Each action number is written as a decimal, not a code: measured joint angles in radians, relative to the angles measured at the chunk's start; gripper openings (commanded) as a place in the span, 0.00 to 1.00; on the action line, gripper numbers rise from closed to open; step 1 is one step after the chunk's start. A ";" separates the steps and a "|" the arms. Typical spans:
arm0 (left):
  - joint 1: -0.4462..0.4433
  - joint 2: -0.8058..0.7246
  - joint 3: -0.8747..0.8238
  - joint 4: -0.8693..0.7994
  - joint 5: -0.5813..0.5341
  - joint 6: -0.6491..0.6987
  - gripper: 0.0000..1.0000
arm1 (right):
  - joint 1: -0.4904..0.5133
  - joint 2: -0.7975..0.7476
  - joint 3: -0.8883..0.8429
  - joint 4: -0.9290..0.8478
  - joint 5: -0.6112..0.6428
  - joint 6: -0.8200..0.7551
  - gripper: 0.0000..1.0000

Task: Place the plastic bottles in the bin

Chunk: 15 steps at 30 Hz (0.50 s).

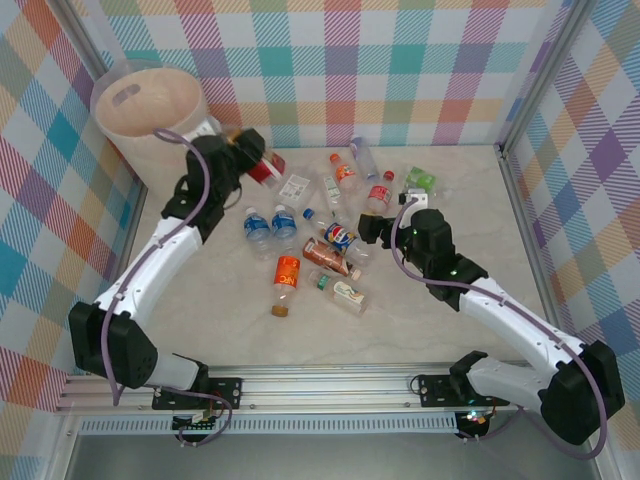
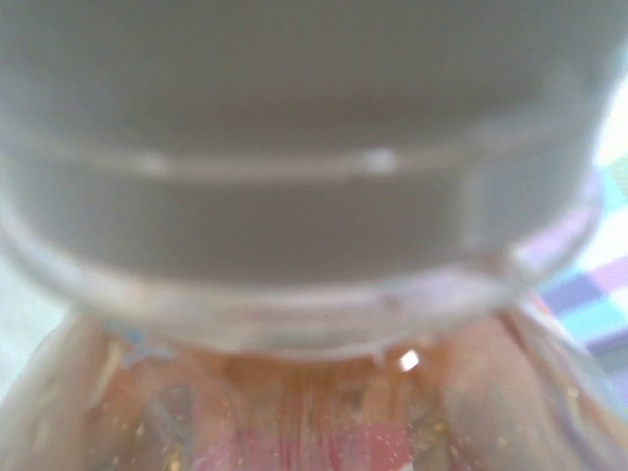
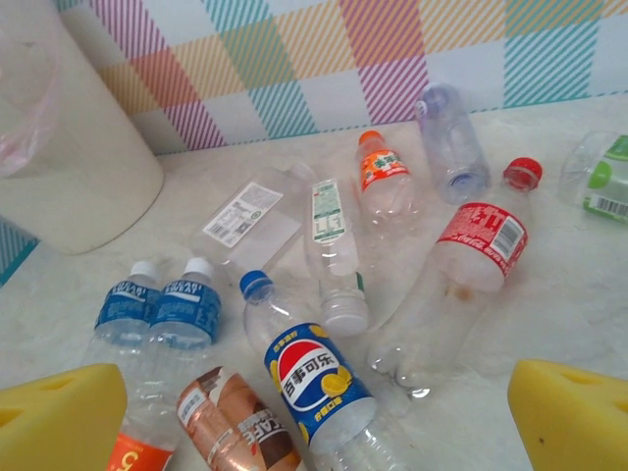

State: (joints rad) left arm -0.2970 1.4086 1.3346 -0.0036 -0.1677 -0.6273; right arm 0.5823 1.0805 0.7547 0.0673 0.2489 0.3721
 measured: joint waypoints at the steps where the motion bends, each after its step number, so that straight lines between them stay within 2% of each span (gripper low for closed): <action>1: 0.010 0.004 0.034 0.010 -0.031 0.032 0.58 | 0.000 0.002 0.000 0.000 0.007 0.005 1.00; 5: 0.052 0.052 0.199 0.090 -0.166 0.196 0.58 | 0.000 0.013 0.001 0.000 0.029 0.010 1.00; 8: 0.104 0.129 0.309 0.154 -0.229 0.287 0.58 | 0.000 0.019 0.004 -0.001 0.032 0.010 1.00; 15: 0.277 0.404 0.579 0.124 -0.281 0.338 0.57 | 0.000 0.019 0.006 -0.003 0.040 0.010 1.00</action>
State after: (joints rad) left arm -0.0200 1.8126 1.9133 0.1204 -0.4488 -0.2893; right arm 0.5823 1.0996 0.7609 0.0643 0.2893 0.3824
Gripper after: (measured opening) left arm 0.637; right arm 0.996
